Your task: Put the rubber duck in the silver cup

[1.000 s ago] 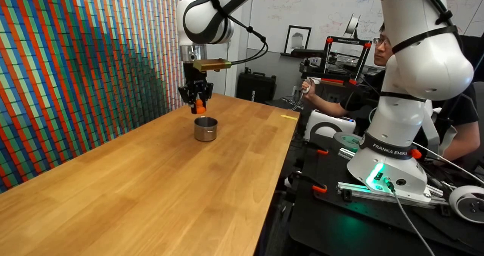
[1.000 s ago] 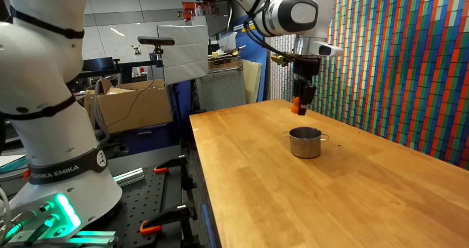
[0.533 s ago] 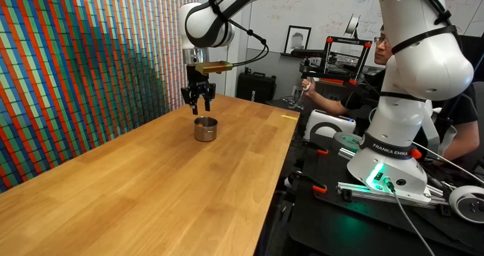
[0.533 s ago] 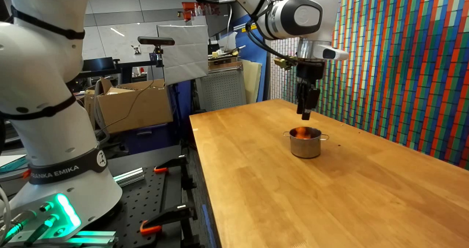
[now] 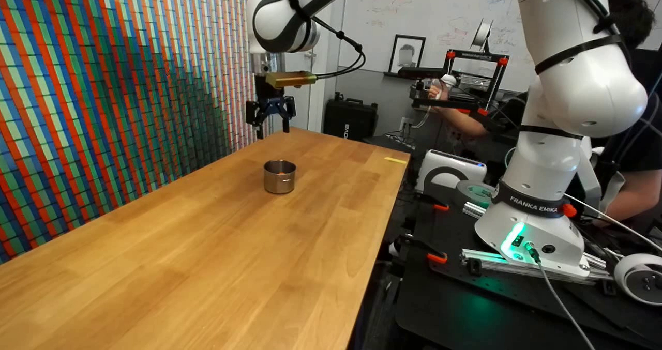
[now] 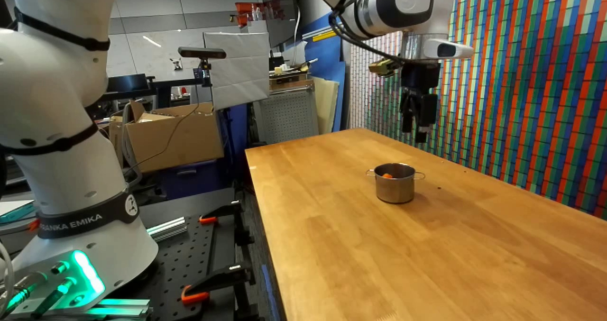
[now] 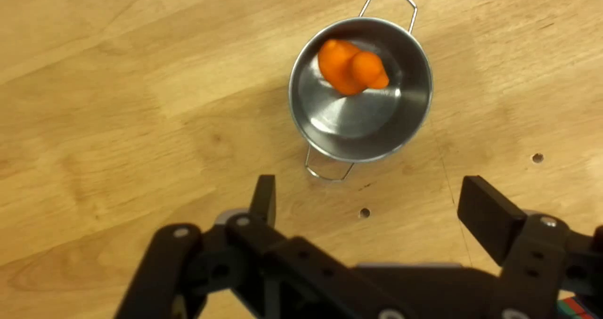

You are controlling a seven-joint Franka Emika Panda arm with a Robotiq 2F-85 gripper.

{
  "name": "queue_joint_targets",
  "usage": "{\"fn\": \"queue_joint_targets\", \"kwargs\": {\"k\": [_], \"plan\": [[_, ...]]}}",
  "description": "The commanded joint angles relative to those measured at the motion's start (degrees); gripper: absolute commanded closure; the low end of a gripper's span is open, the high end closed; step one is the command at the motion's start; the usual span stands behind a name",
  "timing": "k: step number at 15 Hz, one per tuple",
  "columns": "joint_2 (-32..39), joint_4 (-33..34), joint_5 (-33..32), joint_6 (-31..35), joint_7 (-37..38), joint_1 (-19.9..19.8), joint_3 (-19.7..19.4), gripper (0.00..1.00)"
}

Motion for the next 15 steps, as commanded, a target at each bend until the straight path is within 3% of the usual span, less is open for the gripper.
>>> {"fn": "queue_joint_targets", "kwargs": {"k": [1, 11, 12, 15], "plan": [[-2.11, 4.80, -2.68, -7.56, -1.55, -0.41, -0.76, 0.00], [-8.21, 13.66, -1.93, -22.55, -13.06, -2.87, 1.03, 0.00], [-7.68, 11.40, -3.17, -19.38, -10.10, -2.13, 0.53, 0.00], [-8.35, 12.42, -3.09, -21.11, -11.45, -2.29, 0.81, 0.00]]}}
